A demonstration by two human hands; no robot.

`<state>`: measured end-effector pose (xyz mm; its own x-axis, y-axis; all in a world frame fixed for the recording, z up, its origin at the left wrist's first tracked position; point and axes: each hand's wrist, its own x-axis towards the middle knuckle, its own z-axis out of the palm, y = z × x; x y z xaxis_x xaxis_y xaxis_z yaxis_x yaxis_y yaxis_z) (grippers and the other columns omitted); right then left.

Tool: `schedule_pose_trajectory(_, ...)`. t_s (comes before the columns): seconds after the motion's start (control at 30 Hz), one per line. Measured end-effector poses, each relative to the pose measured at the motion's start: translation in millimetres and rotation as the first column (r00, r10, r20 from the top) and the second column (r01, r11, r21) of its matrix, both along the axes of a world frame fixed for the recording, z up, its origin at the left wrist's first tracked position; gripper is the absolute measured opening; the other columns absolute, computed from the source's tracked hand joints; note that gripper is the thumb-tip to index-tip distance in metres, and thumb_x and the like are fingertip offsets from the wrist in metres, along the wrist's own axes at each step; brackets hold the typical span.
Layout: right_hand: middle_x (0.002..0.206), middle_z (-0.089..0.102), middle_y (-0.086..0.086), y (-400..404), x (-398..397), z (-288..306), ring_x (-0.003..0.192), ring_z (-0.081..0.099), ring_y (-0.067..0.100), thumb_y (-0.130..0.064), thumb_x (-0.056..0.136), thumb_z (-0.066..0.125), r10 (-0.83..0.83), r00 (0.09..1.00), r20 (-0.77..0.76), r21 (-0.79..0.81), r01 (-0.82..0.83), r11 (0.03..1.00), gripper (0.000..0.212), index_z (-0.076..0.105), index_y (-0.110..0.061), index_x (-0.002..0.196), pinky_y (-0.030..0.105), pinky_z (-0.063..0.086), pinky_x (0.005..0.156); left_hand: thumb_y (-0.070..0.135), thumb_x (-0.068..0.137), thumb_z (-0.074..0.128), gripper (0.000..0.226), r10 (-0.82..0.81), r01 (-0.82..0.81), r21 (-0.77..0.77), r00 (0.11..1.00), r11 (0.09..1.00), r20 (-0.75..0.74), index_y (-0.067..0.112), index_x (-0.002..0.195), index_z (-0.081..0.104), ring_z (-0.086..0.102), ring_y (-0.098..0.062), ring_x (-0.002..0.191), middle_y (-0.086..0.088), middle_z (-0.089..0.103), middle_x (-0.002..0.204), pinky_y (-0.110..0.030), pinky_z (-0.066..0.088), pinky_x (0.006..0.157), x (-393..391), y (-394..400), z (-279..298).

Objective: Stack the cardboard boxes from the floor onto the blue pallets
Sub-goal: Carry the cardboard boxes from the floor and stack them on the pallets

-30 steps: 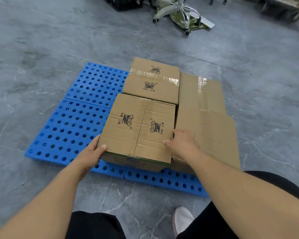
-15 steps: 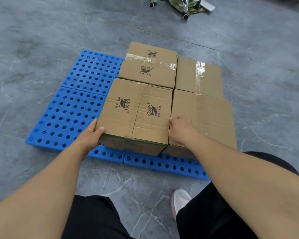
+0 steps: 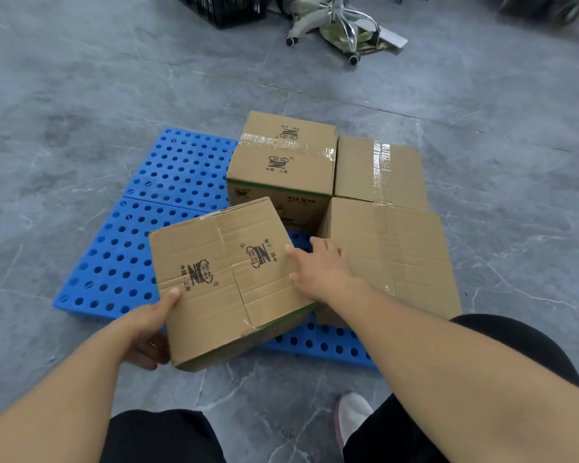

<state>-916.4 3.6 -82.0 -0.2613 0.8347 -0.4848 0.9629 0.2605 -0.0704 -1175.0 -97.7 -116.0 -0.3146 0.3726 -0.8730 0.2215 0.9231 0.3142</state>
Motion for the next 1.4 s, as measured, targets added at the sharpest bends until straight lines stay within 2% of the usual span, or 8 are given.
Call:
schedule_pose_trajectory(0.33, 0.111, 0.05, 0.011, 5.6, -3.9, 10.3, 0.103, 0.049, 0.03, -0.017, 0.088, 0.042, -0.234, 0.952, -0.196, 0.196, 0.271, 0.942, 0.025, 0.044, -0.011, 0.112, 0.037, 0.039, 0.08, 0.026, 0.096, 0.031, 0.053, 0.221, -0.226, 0.061, 0.973, 0.972, 0.072, 0.011, 0.145, 0.016, 0.065, -0.034, 0.068, -0.032, 0.054, 0.118, -0.042, 0.054, 0.054, 54.8, 26.2, 13.0)
schedule_pose_trajectory(0.47, 0.079, 0.052, 0.001, 2.3, -8.3, 7.7, 0.08, 0.055, 0.025, -0.02, 0.087, 0.043, -0.337, 0.918, -0.207, 0.025, 0.35, 0.936, 0.004, 0.043, -0.017, 0.09, 0.034, 0.041, 0.066, 0.032, 0.087, 0.048, 0.085, 0.106, -0.035, 0.232, 0.948, 0.972, -0.299, 0.025, 0.147, -0.013, 0.045, -0.04, 0.118, -0.021, 0.025, 0.147, -0.053, 0.046, 0.09, 28.6, 50.5, 15.5)
schedule_pose_trajectory(0.57, 0.095, 0.062, 0.006, 1.1, -14.4, 2.4, 0.08, 0.053, 0.025, -0.02, 0.086, 0.042, -0.319, 0.926, -0.204, -0.001, 0.326, 0.946, 0.013, 0.053, -0.017, 0.092, 0.033, 0.04, 0.067, 0.028, 0.091, 0.045, 0.076, -0.137, 0.294, 0.255, 0.859, 0.921, -0.494, 0.023, 0.149, -0.004, 0.033, -0.04, 0.131, -0.009, 0.002, 0.157, -0.049, 0.047, 0.088, 4.7, 69.7, 17.6)
schedule_pose_trajectory(0.7, 0.103, 0.064, 0.007, 3.6, -14.7, -0.7, 0.09, 0.058, 0.028, -0.016, 0.085, 0.041, -0.261, 0.951, -0.169, 0.008, 0.266, 0.964, 0.023, 0.059, -0.016, 0.099, 0.033, 0.039, 0.068, 0.036, 0.093, 0.044, 0.07, -0.313, 0.438, 0.158, 0.811, 0.885, -0.494, 0.023, 0.15, 0.006, 0.053, -0.033, 0.106, -0.013, 0.021, 0.151, -0.037, 0.05, 0.062, -9.1, 76.2, 15.9)
schedule_pose_trajectory(0.83, 0.108, 0.062, 0.011, 5.7, -13.1, -0.7, 0.096, 0.059, 0.03, -0.012, 0.086, 0.041, -0.251, 0.95, -0.188, 0.005, 0.256, 0.967, 0.028, 0.059, -0.011, 0.107, 0.033, 0.04, 0.066, 0.047, 0.09, 0.043, 0.053, -0.37, 0.425, -0.001, 0.788, 0.905, -0.492, 0.019, 0.134, 0.039, 0.055, -0.025, 0.08, -0.014, 0.044, 0.122, -0.038, 0.052, 0.072, -11.0, 63.4, 17.1)
schedule_pose_trajectory(1.03, 0.105, 0.06, 0.011, 25.6, 4.2, 7.1, 0.083, 0.052, 0.023, -0.005, 0.09, 0.039, -0.242, 0.925, -0.295, -0.035, 0.242, 0.97, 0.022, 0.058, -0.008, 0.099, 0.03, 0.043, 0.067, 0.027, 0.095, 0.045, 0.035, -0.159, 0.196, 0.141, 0.957, 0.97, -0.242, 0.013, 0.127, 0.045, 0.055, -0.026, 0.071, -0.009, 0.052, 0.087, -0.04, 0.054, 0.065, 16.4, 63.4, 14.2)
schedule_pose_trajectory(1.23, 0.128, 0.043, 0.012, 41.1, 40.2, 3.5, 0.119, 0.039, 0.029, -0.015, 0.088, 0.045, -0.325, 0.942, -0.082, 0.214, 0.335, 0.918, 0.037, 0.051, -0.008, 0.124, 0.038, 0.038, 0.092, 0.021, 0.096, 0.042, 0.035, -0.084, 0.112, 0.224, 0.988, 0.968, -0.13, 0.016, 0.131, 0.045, 0.051, -0.024, 0.071, -0.01, 0.051, 0.09, -0.039, 0.05, 0.066, 34.4, 68.0, 7.7)
schedule_pose_trajectory(1.4, 0.15, 0.022, 0.014, 36.9, 56.5, -8.6, 0.136, 0.023, 0.033, -0.033, 0.092, 0.045, -0.409, 0.912, 0.043, 0.022, 0.408, 0.913, 0.059, 0.027, -0.013, 0.145, 0.046, 0.028, 0.108, 0.023, 0.098, 0.041, 0.048, -0.099, 0.132, 0.225, 0.984, 0.965, -0.151, 0.026, 0.144, 0.03, 0.056, -0.03, 0.097, -0.014, 0.051, 0.116, -0.043, 0.052, 0.079, 35.7, 69.5, 4.6)
